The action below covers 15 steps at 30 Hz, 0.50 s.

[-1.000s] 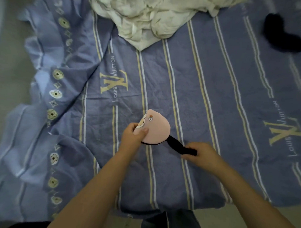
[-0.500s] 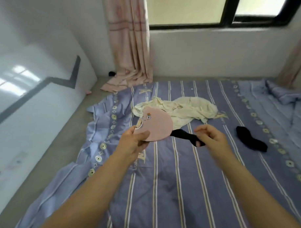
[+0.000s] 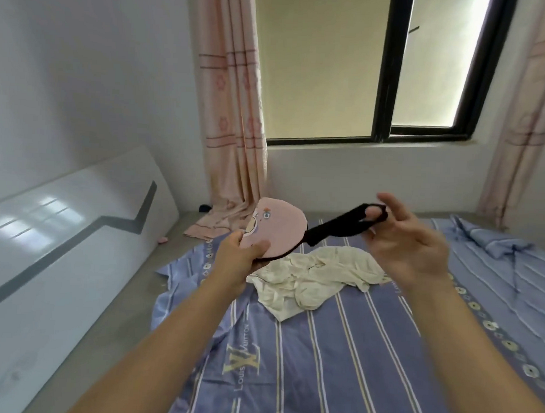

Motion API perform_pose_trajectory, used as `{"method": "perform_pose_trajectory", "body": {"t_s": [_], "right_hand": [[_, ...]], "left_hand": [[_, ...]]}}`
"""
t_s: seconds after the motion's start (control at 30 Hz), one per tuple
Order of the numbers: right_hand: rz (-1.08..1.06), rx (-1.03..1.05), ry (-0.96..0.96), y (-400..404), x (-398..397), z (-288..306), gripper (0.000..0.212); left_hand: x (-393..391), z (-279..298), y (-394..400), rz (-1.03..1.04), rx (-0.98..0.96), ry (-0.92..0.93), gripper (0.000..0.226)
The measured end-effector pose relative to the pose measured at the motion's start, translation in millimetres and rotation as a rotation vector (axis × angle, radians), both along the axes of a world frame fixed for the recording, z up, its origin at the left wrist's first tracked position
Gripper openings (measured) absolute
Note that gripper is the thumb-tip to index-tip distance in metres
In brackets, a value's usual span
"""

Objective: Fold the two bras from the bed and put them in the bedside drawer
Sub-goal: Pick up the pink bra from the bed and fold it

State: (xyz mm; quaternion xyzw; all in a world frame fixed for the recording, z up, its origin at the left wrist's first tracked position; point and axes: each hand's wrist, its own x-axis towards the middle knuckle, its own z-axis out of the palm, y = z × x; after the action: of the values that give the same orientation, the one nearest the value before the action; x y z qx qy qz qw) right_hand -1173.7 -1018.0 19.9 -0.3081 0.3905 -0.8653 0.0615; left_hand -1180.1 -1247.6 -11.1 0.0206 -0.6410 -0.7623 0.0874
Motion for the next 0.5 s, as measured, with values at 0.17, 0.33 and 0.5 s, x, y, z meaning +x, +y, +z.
{"method": "perform_pose_trajectory", "body": {"t_s": [0.17, 0.33, 0.5], "right_hand": [[-0.524, -0.037, -0.135, -13.6, -34.3, 16.8, 0.045], [-0.991, 1.474, 0.370, -12.8, -54.8, -4.8, 0.053], [-0.423, 1.518, 0.289, -17.0, -37.1, -21.7, 0.019]], "left_hand": [[6.5, 3.8, 17.5, 0.139, -0.360, 0.307, 0.034], [2.3, 18.1, 22.0, 0.204, -0.392, 0.471, 0.043], [-10.1, 24.0, 11.4, 0.329, -0.247, 0.440, 0.041]]}}
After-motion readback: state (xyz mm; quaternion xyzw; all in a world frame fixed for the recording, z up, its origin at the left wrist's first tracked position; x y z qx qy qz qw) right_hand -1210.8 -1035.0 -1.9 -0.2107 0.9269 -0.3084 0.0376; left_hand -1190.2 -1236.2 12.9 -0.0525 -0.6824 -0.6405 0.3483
